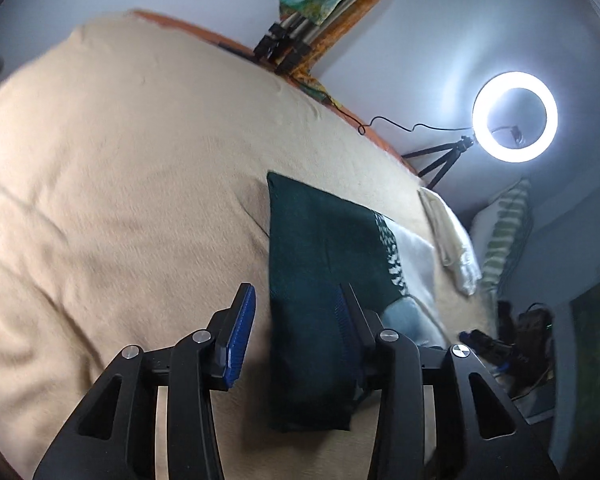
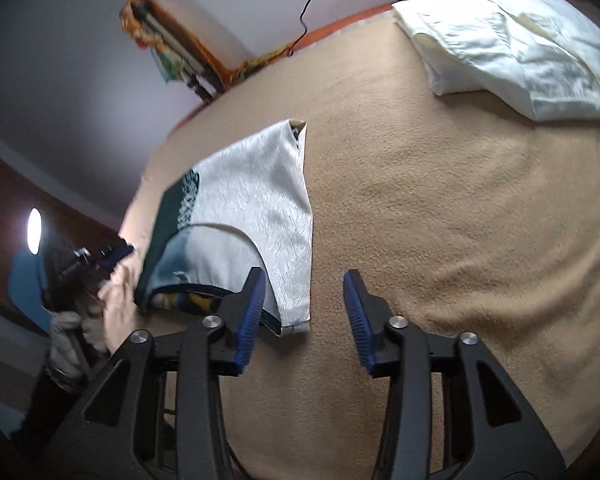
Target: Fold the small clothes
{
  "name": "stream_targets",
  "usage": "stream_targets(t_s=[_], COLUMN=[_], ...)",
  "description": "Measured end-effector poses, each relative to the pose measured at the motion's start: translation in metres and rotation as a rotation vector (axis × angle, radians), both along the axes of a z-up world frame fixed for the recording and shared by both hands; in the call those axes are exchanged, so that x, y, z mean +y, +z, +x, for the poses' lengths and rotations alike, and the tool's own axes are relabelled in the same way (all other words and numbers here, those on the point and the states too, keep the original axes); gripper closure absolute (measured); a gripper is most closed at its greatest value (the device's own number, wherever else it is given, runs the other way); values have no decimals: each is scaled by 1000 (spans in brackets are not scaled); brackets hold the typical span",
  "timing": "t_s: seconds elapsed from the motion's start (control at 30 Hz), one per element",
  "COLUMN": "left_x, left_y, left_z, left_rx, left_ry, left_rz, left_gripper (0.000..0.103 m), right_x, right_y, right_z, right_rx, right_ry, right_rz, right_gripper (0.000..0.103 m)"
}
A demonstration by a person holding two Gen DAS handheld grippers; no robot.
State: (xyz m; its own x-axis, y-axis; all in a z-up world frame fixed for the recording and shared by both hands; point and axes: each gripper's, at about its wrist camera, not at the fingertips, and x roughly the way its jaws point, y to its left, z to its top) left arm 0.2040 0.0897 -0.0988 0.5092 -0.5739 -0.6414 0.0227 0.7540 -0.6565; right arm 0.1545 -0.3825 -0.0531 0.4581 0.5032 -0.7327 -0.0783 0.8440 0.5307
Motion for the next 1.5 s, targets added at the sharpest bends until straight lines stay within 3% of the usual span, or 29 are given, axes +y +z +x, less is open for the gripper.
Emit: stream_targets(t_s=[0.1,0.23,0.47,0.8,0.87,0.93,1.0,1.2,1.37,1.5], left_x=[-2,-8,-6,-36,-41,-46,-52,-61,-69,-77], left_y=[-12,-25,-31,-34,-31,-30,-26,3,27,34], left_z=[4,13,30,57,58,58,55,42,32,31], left_rx=[50,98,112,100,86,82,61,-48,-126,-142], left_ry=[1,-6,7,-35,-40,-58,-66,-94,-116,-123], left_rz=[-68,-85,-171,-221,-191,-159,-109,14,47,29], left_gripper=[64,64,64,67,72,98,100,100,101,101], right_x=[2,18,19,44,50,56,61,92,109,109], right_y=[-7,-22,-36,-39,-40,-42,-40,-1,28,43], right_z=[6,21,44,84,88,91,91,81,70,63], right_rx=[13,48,74,80,89,96,88,-24,-112,-153], right_ry=[7,28,26,47,43,44,46,93,118,122], right_rz=[63,64,168,274,257,225,181,-57,-157,-207], right_gripper=[58,58,59,61,71,83,94,97,98,98])
